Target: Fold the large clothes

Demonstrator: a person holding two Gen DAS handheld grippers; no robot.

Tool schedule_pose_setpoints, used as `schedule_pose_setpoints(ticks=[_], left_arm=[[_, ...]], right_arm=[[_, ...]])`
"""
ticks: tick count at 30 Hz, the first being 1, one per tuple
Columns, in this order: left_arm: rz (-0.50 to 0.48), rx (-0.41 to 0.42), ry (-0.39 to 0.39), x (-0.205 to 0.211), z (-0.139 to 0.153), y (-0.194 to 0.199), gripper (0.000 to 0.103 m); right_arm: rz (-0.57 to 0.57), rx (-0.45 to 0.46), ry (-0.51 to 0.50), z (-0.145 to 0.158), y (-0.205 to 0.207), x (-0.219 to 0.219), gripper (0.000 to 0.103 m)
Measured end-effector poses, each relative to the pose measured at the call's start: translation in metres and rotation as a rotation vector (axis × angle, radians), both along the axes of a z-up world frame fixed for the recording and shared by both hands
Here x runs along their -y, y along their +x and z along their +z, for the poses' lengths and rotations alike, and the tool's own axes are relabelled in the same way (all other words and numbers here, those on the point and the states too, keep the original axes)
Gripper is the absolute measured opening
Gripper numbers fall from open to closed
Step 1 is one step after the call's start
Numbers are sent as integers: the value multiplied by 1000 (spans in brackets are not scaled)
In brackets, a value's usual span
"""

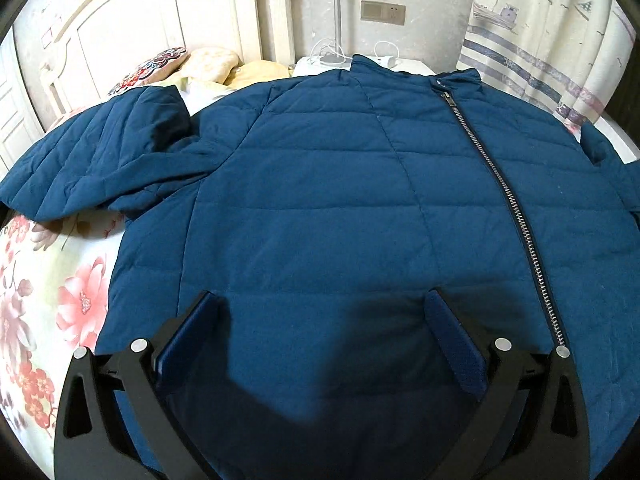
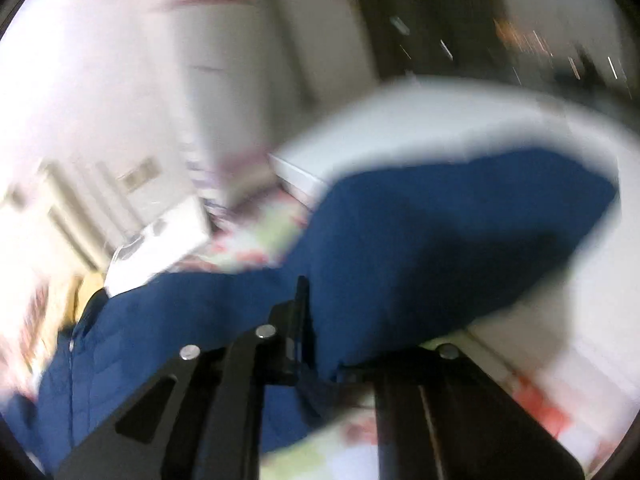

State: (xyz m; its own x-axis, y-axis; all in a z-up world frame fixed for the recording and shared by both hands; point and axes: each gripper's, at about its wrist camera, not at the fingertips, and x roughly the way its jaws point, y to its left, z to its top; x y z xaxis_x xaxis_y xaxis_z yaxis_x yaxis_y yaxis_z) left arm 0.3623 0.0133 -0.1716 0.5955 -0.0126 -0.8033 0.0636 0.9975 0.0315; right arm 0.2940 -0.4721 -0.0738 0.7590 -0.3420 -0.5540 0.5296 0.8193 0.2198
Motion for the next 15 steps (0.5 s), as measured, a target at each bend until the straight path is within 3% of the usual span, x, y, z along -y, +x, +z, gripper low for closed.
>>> schedule_pose_setpoints(ticks=[3,5,7,9,10,12,13,14,15], left_arm=[[-1,-1,-5,-1,0,-1,99],[-1,-1,-6,0,0,1,99],[-2,-1,-8,-1,0,1,99],[-2,0,-13,-2,1,3,99],[-2,0,-14,-2,0,3,99],[-2,1,-17,-2,1,3,99],[-2,1,-19,-3,0,3,99],[-2,2,-22,-3,1,3,99],[-2,2,-25,-4,1,3,99]], right_arm=[[172,35,-201,35,22,-79,9],[357,39,-326,47,35,-152,8],[512,32,-370,47,48,-206,8],[700,-25,-324,32,59,-258,9],[790,-81,-297,18,67,-284,17],[868,-242,-315,-21,81,-322,41],[881,-296,-310,-36,83,-330,67],[891,-365,-294,-56,86,-333,79],[892,-385,-292,-63,84,-333,79]])
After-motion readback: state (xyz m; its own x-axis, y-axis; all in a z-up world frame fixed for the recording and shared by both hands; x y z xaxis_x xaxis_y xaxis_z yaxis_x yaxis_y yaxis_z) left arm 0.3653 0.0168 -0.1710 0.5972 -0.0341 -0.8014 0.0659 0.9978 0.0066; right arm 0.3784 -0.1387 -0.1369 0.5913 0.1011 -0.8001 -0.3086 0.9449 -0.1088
